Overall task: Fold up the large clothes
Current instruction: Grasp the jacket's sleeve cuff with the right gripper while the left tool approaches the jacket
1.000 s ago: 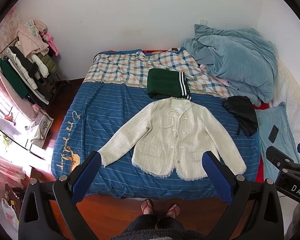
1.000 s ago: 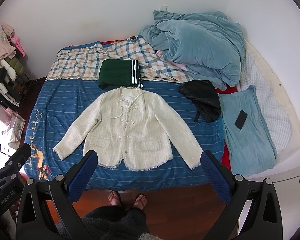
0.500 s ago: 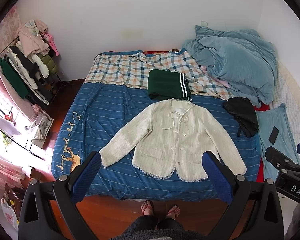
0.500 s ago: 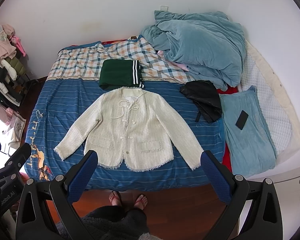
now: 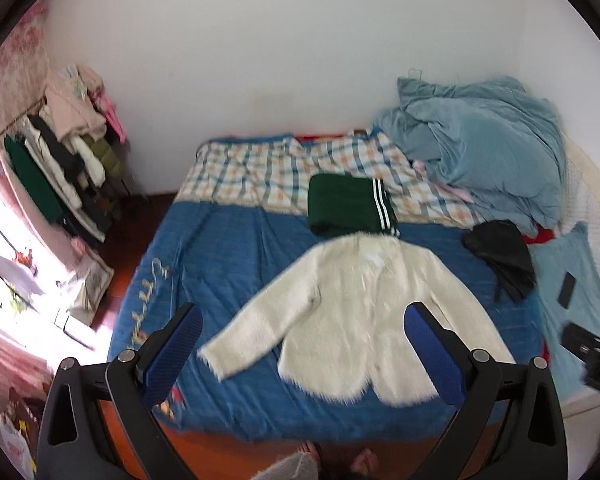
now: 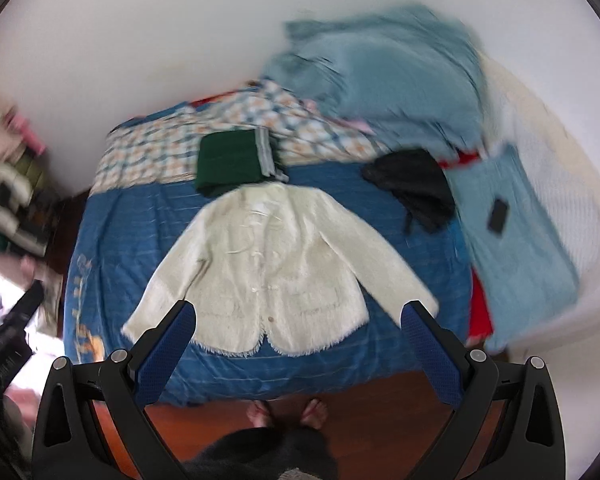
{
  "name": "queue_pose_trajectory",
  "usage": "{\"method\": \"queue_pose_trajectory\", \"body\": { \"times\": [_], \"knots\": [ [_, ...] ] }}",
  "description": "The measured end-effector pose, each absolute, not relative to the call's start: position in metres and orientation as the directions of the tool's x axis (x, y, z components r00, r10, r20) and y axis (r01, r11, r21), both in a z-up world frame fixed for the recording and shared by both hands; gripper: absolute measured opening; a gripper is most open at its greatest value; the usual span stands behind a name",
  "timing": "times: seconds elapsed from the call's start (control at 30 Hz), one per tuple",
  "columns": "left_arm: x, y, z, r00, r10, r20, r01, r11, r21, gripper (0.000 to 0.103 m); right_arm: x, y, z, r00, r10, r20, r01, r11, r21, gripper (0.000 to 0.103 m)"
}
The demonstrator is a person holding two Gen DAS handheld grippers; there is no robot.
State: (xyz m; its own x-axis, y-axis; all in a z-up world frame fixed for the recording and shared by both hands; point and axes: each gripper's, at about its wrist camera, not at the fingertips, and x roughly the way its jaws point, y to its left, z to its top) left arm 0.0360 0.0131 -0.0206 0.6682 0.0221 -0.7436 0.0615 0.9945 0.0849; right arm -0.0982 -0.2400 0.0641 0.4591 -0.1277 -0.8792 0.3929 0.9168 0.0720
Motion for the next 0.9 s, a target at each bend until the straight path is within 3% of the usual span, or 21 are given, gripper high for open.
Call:
{"method": "queue_pose_trajectory", "body": {
  "times": [0.03,0.1,0.13,0.17,0.33,0.43,0.57,0.77,0.9],
  "knots": [
    [0.044,0.013,-0.03,0.676,0.02,-0.736,0.066,0.994,0.088,0.103,-0.1,-0.251,0.051,0.447,-0.137,-0.884,0.441,0.894,0.085,0.1],
    [0.058,0.013,-0.051,0.668,0.037,-0.743,0.062,0.993,0.104,0.103,-0.105,-0.282,0.019,0.41,-0.139,-0.901,0.533,0.839,0.114,0.083],
    [0.067,0.01,-0.066,0.656,0.047,-0.753,0.06,0.992,0.114,0.103,-0.107,-0.298,-0.001,0.379,-0.146,-0.914,0.576,0.81,0.11,0.064],
    [0.076,0.007,-0.08,0.637,0.063,-0.768,0.057,0.99,0.129,0.103,-0.109,-0.315,-0.017,0.354,-0.14,-0.925,0.612,0.783,0.116,0.059],
    [0.11,-0.014,-0.142,0.551,0.127,-0.824,0.04,0.983,0.178,0.103,-0.128,-0.404,-0.129,0.309,-0.015,-0.951,0.785,0.569,0.246,0.06],
    [0.132,-0.036,-0.185,0.503,0.192,-0.843,0.023,0.972,0.235,0.103,-0.132,-0.451,-0.227,0.286,0.107,-0.952,0.861,0.408,0.304,0.071],
    [0.158,-0.061,-0.243,0.431,0.271,-0.86,0.03,0.949,0.314,0.103,-0.128,-0.495,-0.365,0.297,0.238,-0.925,0.907,0.232,0.351,0.071],
    [0.19,-0.09,-0.347,0.253,0.364,-0.896,0.06,0.919,0.39,0.103,-0.111,-0.552,-0.52,0.276,0.236,-0.932,0.945,0.111,0.308,0.071],
    [0.204,-0.122,-0.403,0.204,0.367,-0.908,0.116,0.911,0.395,0.103,-0.117,-0.578,-0.549,0.367,0.171,-0.915,0.93,-0.051,0.364,0.066]
  ]
}}
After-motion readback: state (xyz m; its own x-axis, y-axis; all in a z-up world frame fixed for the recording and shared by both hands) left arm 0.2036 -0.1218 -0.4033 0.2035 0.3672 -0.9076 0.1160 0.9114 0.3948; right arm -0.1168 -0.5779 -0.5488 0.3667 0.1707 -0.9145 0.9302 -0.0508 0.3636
